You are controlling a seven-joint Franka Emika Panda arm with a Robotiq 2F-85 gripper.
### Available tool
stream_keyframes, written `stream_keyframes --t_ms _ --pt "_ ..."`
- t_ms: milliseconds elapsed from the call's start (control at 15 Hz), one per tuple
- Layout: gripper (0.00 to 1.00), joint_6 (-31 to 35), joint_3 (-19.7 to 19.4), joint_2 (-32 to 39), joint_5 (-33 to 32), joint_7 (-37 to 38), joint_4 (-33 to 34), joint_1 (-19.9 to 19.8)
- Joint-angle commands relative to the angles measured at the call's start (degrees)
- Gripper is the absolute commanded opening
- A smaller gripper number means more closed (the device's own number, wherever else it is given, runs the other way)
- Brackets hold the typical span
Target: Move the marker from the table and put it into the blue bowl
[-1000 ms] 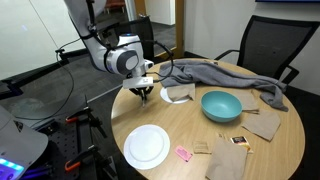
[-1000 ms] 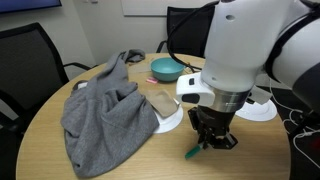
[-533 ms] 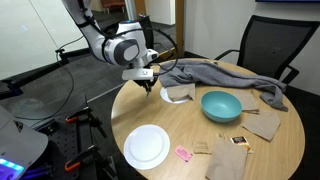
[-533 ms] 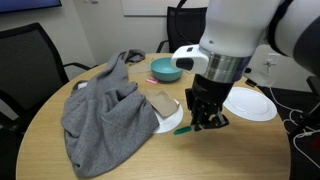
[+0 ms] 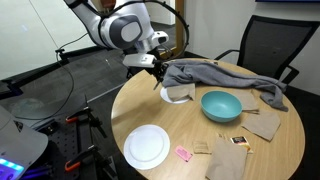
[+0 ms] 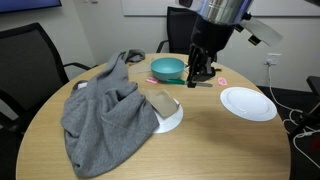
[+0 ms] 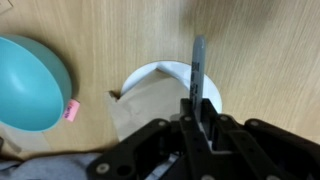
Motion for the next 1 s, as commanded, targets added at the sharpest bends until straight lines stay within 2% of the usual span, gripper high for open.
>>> stream_keyframes --t_ms 0,467,933 --pt "0.04 -2.5 -3.3 -3.8 2.2 6.9 -0.6 1.8" --pt "0.04 -3.7 -8.2 -4.2 3.6 17.5 2.5 2.1" --pt "0.04 -7.4 -11.8 -3.5 4.6 21.9 7.9 0.2"
